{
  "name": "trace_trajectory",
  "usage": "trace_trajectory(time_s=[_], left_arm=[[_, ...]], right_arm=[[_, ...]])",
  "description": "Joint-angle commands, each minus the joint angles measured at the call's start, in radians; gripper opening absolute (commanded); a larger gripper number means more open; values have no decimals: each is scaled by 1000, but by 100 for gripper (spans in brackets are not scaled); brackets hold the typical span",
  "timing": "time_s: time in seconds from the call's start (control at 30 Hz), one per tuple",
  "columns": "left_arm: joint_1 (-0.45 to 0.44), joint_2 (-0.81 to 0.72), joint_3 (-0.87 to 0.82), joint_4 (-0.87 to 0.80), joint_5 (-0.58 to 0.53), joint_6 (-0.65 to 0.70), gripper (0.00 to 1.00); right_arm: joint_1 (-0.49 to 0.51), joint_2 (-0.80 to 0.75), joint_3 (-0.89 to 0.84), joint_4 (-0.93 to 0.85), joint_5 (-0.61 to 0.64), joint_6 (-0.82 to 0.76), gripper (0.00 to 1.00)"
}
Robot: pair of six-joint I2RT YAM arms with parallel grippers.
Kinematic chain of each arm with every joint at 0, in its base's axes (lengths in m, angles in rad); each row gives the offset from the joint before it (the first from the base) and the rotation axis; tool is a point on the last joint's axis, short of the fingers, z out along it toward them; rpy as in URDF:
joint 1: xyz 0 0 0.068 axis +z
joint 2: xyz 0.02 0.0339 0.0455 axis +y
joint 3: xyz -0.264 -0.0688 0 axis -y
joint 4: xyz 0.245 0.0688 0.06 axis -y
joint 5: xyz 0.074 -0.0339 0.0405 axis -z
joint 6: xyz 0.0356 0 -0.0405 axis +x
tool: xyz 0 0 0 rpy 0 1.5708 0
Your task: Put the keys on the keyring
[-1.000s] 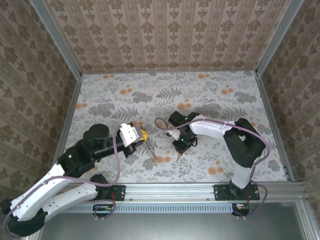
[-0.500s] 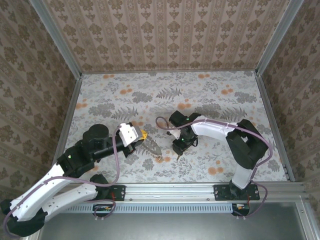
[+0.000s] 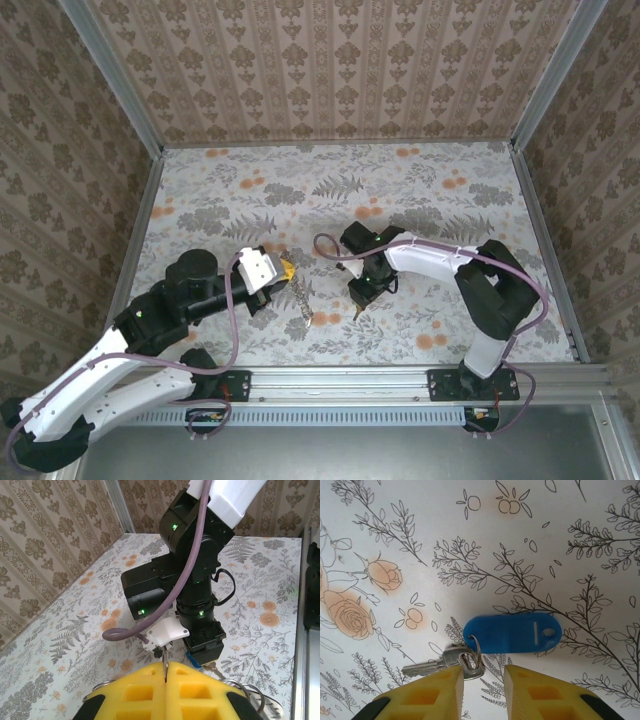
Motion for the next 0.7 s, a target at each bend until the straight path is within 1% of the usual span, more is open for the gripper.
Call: trace_trajectory(time_s=[0.0, 0.27, 0.37, 0.43, 0.47, 0.57, 0.67], left_arm=[[-7, -13, 2, 29, -12, -16, 0], [-8, -11, 6, 22, -23, -13, 0], [-8, -11, 7, 21, -26, -13, 0], [-9, -11, 6, 20, -28, -12, 0], [-11, -13, 6, 21, -27, -13, 0], [-10, -12, 5, 21, -31, -12, 0], [-11, -10, 6, 24, -30, -11, 0]], right_arm=[[-7, 30, 36, -12, -19, -22, 29], [-16, 65, 48, -7, -47, -33, 23], [-19, 64, 48, -8, -50, -36, 18], [-19, 58, 48, -9, -53, -36, 12], [-20, 50, 49, -12, -53, -36, 8], [-19, 1, 39, -11, -47, -35, 0], [-14, -88, 19, 1, -33, -46, 0]])
